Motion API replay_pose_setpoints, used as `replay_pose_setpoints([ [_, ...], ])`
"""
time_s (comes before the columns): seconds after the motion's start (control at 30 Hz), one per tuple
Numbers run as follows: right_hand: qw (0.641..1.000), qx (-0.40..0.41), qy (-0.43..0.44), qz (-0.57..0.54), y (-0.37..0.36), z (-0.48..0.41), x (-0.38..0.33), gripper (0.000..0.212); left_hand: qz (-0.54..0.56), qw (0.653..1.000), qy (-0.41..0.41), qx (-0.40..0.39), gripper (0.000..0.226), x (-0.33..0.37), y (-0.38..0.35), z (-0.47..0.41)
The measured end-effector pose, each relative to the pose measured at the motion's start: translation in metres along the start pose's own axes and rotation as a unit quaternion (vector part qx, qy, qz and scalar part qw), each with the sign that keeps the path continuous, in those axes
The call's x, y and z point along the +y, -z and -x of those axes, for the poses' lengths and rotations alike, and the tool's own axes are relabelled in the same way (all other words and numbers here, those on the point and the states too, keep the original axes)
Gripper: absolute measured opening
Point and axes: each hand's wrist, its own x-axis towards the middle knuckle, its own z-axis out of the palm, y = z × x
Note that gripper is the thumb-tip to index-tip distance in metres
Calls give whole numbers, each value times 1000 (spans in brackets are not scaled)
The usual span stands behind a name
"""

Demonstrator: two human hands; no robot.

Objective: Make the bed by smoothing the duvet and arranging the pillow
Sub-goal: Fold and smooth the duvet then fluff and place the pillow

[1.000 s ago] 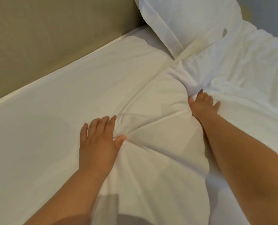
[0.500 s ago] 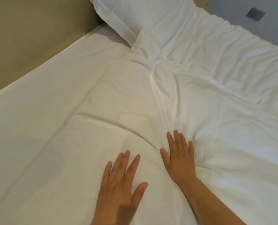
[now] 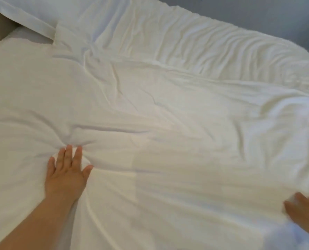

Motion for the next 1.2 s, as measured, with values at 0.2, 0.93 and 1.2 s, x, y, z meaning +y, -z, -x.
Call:
replay_pose_setpoints([
  [0.2,926,271,203,-169,-53,48,-55,60,103,990,-66,67,47,129,6,70],
  [0.93,903,26,-14,-429,-139,-160,322,57,158,897,-400,103,50,508,-85,289],
  [1.2,763,42,-49,-643,-112,-182,377,51,40,867,-496,-16,124,600,-103,312],
])
